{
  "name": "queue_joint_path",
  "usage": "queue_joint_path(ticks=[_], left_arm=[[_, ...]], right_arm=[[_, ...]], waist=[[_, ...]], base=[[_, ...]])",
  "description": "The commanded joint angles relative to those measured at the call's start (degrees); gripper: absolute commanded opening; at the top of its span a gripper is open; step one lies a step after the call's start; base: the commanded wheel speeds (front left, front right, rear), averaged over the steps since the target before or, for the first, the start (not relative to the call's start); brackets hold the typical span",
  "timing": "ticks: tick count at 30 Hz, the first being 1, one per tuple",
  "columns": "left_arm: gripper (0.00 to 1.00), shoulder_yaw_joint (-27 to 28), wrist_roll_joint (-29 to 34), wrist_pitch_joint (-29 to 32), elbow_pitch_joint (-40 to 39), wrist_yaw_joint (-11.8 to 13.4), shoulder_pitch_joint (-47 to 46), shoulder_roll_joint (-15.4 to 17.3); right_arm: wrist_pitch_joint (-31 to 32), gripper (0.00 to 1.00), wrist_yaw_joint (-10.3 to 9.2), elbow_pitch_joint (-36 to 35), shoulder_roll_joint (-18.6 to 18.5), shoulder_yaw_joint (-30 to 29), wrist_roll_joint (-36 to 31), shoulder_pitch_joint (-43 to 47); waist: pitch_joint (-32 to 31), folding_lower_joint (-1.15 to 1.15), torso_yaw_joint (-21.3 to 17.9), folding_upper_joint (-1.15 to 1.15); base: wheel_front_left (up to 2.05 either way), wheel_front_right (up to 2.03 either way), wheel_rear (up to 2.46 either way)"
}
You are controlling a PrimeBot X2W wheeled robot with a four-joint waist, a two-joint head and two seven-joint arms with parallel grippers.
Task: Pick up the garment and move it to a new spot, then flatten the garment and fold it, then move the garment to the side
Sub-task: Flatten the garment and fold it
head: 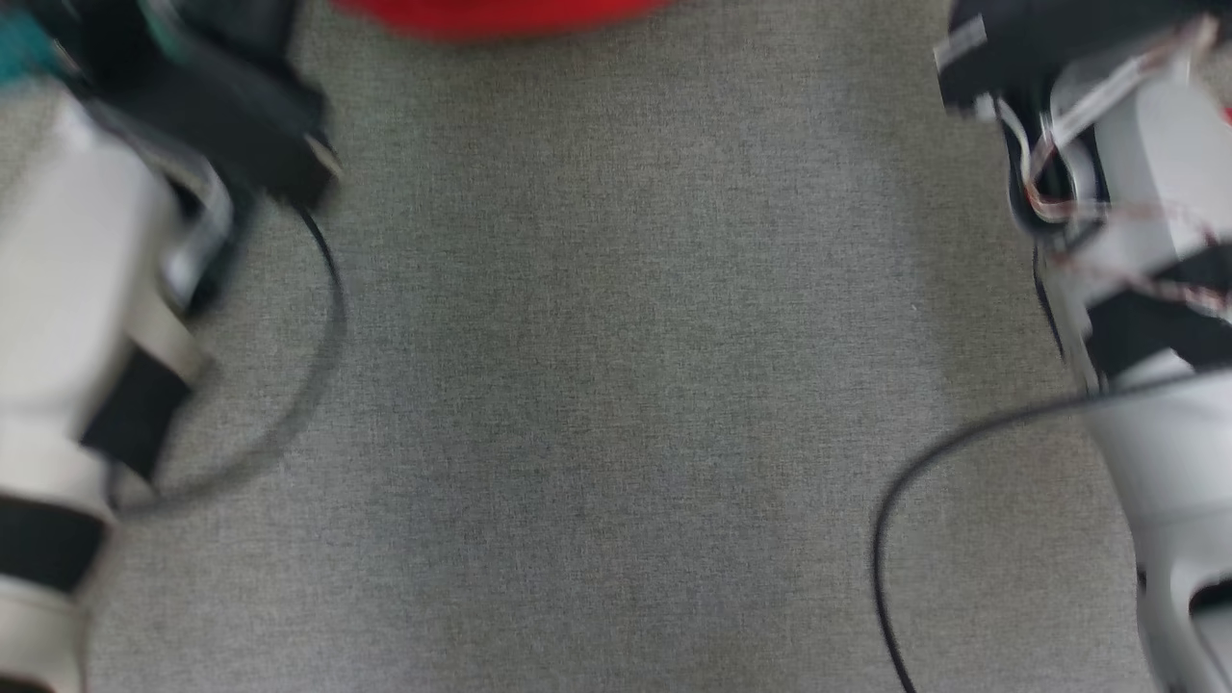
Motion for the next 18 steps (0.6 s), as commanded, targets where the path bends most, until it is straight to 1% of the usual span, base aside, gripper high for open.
queue_joint_path(ticks=[1,2,3,4,5,6,12,14,16,18], left_arm=[[0.00,-1.93,-2.67,-0.19,-1.80,0.01,3.61,0.21],[0.00,-5.24,-7.29,-0.20,-4.82,0.01,7.74,1.65],[0.00,-6.09,-9.92,-0.20,-6.02,0.01,9.93,2.29],[0.00,-7.63,-12.95,-0.20,-7.79,-0.01,14.14,3.05],[0.00,-7.64,-14.34,-0.20,-8.50,0.00,16.02,2.94],[0.00,-7.55,-16.97,-0.20,-9.62,0.00,21.63,2.76],[0.00,-4.80,-18.80,-0.19,-9.42,-0.01,31.90,0.18],[0.00,-3.38,-19.32,-0.09,-8.01,-0.02,40.48,-1.81],[0.00,-2.90,-19.78,-0.09,-7.70,-0.02,43.51,-2.47],[0.00,-2.58,-19.82,-0.09,-7.14,-0.02,46.54,-2.83]], right_arm=[[-0.07,0.00,-0.06,-1.14,-0.76,0.17,2.34,3.67],[-0.07,0.00,-0.06,-3.39,-1.80,0.44,6.61,8.47],[-0.07,0.00,-0.06,-4.56,-2.86,0.74,7.74,10.75],[-0.07,0.00,-0.06,-6.45,-4.16,1.14,10.64,15.87],[-0.07,0.00,-0.05,-7.12,-4.99,1.43,11.12,18.17],[-0.07,0.00,-0.05,-9.28,-6.45,2.39,13.52,24.29],[-0.07,0.00,-0.06,-11.63,-7.71,3.66,16.47,34.50],[-0.07,0.00,-0.06,-12.03,-9.09,4.89,16.36,41.25],[-0.07,0.00,-0.06,-12.59,-9.17,4.85,17.49,43.72],[-0.07,0.00,-0.06,-12.64,-10.10,5.41,17.38,46.25]], waist=[[-0.47,-0.01,-0.02,-0.02],[-1.20,-0.01,-0.03,-0.02],[-1.73,-0.01,-0.04,-0.02],[-2.86,-0.01,0.11,-0.02],[-3.47,-0.01,0.25,-0.02],[-5.55,-0.01,0.65,-0.02],[-10.68,-0.01,1.14,-0.02],[-15.87,-0.01,1.40,-0.02],[-17.83,-0.01,1.43,-0.02],[-20.01,-0.01,1.39,-0.02]], base=[[0.00,0.00,0.00],[0.00,0.00,0.00],[0.00,0.00,0.00],[0.00,0.00,0.00],[0.00,0.00,0.00],[0.00,0.00,0.00],[0.00,0.00,0.00],[0.00,0.00,0.00],[0.00,0.00,0.00],[0.00,0.00,0.00]])
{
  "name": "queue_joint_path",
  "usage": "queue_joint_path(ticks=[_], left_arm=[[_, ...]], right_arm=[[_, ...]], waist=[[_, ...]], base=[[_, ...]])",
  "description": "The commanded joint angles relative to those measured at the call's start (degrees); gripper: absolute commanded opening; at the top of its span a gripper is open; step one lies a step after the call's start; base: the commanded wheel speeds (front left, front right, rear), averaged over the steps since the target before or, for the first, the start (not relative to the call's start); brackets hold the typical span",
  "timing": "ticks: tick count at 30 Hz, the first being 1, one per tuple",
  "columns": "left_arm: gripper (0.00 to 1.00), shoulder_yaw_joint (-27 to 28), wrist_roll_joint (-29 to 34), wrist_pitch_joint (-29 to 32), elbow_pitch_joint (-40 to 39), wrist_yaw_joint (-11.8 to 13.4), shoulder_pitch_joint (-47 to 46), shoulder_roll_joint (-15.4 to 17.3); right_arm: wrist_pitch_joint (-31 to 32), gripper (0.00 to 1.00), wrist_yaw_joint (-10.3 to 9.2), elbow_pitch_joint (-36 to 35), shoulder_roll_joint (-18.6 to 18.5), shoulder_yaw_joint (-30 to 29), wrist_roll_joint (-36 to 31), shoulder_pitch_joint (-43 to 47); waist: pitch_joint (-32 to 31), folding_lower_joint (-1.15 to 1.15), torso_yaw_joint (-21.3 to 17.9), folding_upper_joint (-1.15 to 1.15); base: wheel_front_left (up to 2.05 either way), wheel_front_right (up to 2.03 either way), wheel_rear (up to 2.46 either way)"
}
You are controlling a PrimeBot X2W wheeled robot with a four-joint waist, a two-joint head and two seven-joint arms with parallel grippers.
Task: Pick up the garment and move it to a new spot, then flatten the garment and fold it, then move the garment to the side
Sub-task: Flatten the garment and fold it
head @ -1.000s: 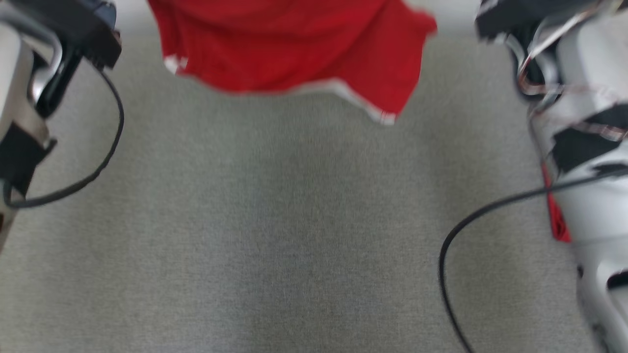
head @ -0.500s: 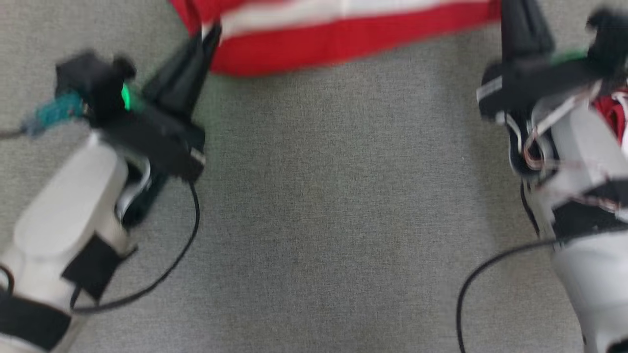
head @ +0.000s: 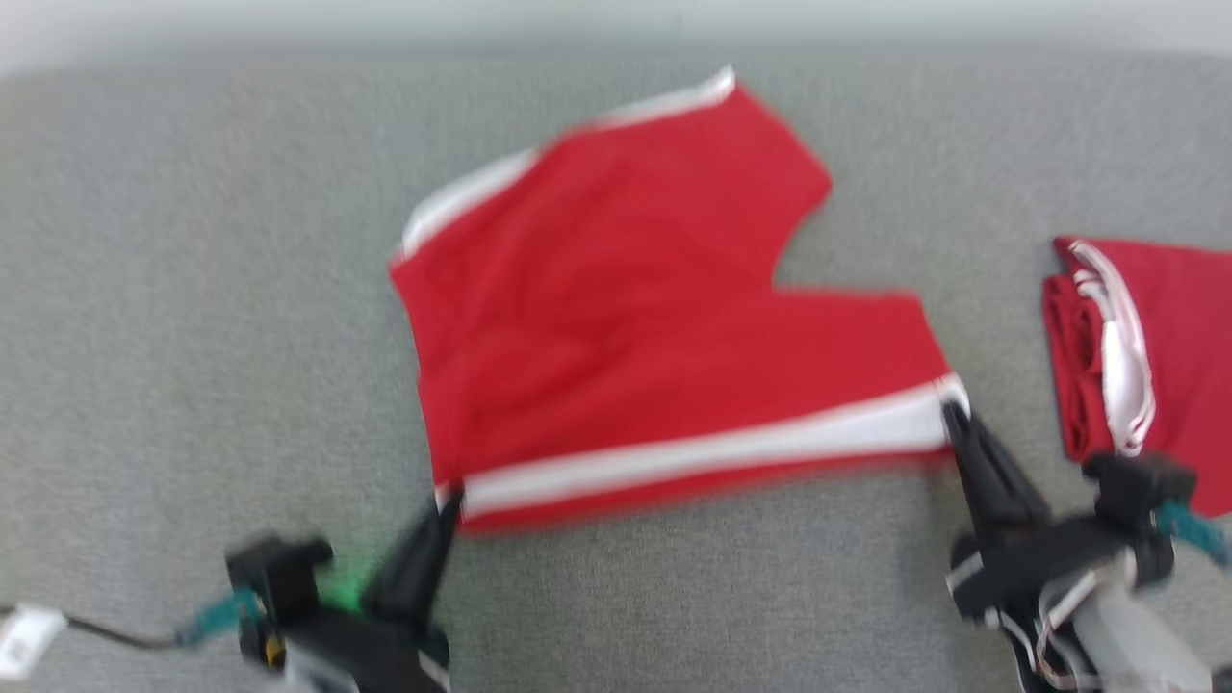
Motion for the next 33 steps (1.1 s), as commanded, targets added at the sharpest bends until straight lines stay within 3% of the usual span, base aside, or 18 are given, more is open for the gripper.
queue_joint_path(ticks=[1,11,19,27,33], left_arm=[[0.00,-0.38,-0.84,0.07,0.92,0.00,2.28,-0.06],[0.00,1.15,0.94,0.01,1.75,-0.01,14.76,-2.40],[0.00,2.84,2.36,0.01,1.00,-0.01,20.64,-3.45],[0.00,6.68,3.63,0.01,-6.78,-0.01,18.40,-4.51],[0.00,8.52,2.37,0.01,-10.43,-0.01,13.16,-5.83]], right_arm=[[-0.08,0.00,-0.05,0.21,-0.70,-0.15,0.31,1.40],[-0.08,0.00,-0.05,-1.36,-0.47,-0.33,1.06,15.01],[-0.08,0.00,-0.05,-5.07,-0.10,-1.34,-0.44,22.10],[-0.08,0.00,-0.05,-8.83,0.66,-4.14,-2.07,17.42],[-0.08,0.00,-0.05,-3.98,0.45,-3.77,-4.48,7.45]], waist=[[-4.90,0.02,0.28,0.01],[-13.80,0.02,0.33,0.01],[-15.25,0.02,0.73,0.01],[-13.36,0.02,2.43,0.01],[-9.84,0.02,5.27,0.01]], base=[[0.00,0.00,0.00],[0.00,0.00,0.00],[0.00,0.00,0.00],[0.00,0.00,0.00],[0.00,0.00,0.00]])
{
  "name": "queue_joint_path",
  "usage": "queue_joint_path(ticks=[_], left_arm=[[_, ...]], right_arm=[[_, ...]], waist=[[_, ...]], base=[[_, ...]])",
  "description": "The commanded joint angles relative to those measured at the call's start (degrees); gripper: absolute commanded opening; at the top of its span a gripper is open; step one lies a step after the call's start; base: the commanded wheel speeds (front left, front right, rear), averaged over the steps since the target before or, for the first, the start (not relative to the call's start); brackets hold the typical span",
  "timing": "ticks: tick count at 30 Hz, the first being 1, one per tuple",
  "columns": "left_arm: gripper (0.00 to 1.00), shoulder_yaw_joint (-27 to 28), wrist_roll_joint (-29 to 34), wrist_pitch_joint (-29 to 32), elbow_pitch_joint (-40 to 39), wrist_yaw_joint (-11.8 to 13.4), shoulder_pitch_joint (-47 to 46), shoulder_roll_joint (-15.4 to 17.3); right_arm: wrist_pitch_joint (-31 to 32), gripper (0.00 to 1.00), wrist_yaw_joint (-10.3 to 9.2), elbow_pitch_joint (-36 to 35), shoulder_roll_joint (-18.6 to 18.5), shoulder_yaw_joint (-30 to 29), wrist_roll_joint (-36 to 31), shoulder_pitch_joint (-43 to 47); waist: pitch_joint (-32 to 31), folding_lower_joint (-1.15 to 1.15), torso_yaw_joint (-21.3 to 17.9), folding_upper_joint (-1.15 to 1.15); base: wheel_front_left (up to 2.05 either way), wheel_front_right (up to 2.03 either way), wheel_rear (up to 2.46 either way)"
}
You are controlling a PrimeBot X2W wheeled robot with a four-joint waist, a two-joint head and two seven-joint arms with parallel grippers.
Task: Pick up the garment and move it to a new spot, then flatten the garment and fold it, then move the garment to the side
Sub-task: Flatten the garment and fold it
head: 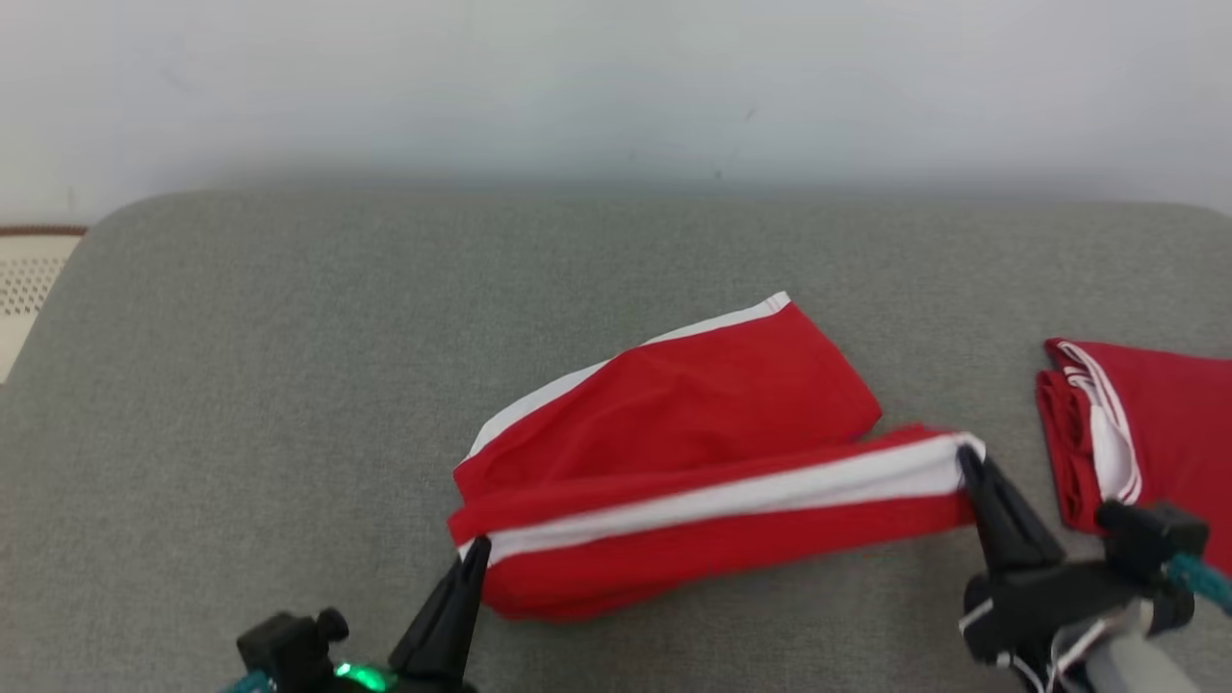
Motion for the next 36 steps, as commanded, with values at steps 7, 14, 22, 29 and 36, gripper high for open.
queue_joint_path(ticks=[7,14,22,29,36], left_arm=[[0.00,-0.55,-2.20,-0.05,2.33,-0.01,-10.29,-1.79],[0.00,-0.91,-2.49,-0.05,6.11,-0.01,-19.94,-4.58],[0.00,0.20,-1.47,-0.05,8.54,-0.01,-23.60,-6.42],[0.00,4.45,2.09,-0.05,7.29,-0.01,-23.80,-7.82],[0.46,3.41,3.36,-0.05,9.17,-0.01,-25.44,-8.44]], right_arm=[[-0.06,0.00,-0.07,11.10,-0.10,0.75,-2.55,-15.68],[-0.06,0.00,-0.07,20.07,-0.89,4.75,-2.09,-29.05],[-0.06,0.00,-0.07,27.80,0.08,9.57,-2.00,-39.54],[-0.06,0.00,-0.07,30.69,-0.80,8.75,-2.79,-43.19],[-0.04,0.09,-0.07,32.31,1.07,8.24,-3.99,-44.07]], waist=[[8.77,-0.01,5.43,0.00],[16.11,-0.01,8.09,0.00],[20.44,-0.01,9.25,0.00],[21.91,-0.01,10.42,0.00],[22.42,-0.01,9.93,0.00]], base=[[0.00,0.00,0.00],[0.00,0.00,0.00],[0.00,0.00,0.00],[0.00,0.00,0.00],[0.00,0.00,0.00]])
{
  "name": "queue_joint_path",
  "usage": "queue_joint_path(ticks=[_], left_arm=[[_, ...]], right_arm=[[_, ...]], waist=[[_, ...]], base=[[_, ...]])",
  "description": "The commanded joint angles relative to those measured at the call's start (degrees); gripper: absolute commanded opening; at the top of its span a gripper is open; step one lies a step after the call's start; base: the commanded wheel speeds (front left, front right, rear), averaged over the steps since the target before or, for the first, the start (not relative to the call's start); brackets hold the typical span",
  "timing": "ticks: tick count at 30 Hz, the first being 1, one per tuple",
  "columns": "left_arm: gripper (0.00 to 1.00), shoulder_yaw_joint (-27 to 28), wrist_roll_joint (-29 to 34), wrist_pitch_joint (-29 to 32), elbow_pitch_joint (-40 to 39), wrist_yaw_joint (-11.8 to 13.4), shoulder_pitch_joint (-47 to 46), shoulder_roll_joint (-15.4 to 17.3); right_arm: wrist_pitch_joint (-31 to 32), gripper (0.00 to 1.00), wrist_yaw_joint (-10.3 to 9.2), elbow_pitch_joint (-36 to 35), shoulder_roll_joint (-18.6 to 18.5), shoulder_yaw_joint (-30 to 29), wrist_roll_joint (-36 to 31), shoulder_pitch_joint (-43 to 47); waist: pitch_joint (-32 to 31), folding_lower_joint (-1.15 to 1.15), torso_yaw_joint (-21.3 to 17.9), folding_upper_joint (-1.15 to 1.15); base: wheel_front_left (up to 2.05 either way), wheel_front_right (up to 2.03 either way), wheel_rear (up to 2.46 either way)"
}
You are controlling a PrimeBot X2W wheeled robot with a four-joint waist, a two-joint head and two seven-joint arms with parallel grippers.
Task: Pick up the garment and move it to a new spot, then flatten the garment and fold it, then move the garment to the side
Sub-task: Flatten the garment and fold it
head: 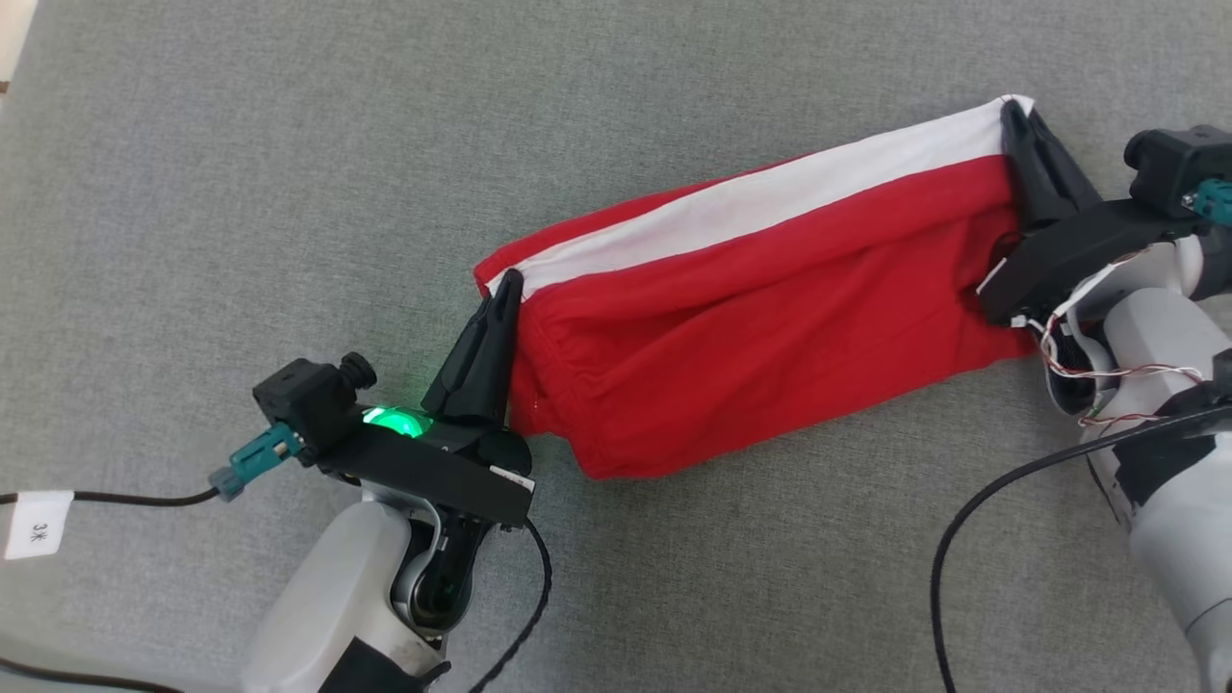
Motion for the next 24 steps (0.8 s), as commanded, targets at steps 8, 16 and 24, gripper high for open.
queue_joint_path(ticks=[8,16,24], left_arm=[[1.00,3.04,5.84,-0.05,3.09,-0.01,0.89,0.04],[1.00,12.08,13.29,-0.05,2.19,-0.02,6.32,-0.29],[1.00,14.62,14.41,-0.05,-0.28,-0.01,11.92,-0.37]], right_arm=[[0.00,1.00,-0.07,-0.06,0.83,-0.86,-0.56,2.63],[-0.01,1.00,-0.07,-2.25,0.90,-2.95,-1.22,8.34],[0.01,1.00,-0.07,2.15,2.59,-4.00,-0.54,12.04]], waist=[[-1.73,0.00,-1.12,-0.01],[-5.04,0.00,-1.55,-0.01],[-5.97,0.00,0.05,-0.01]], base=[[0.00,0.00,0.00],[0.00,0.00,0.00],[0.00,0.00,0.00]])
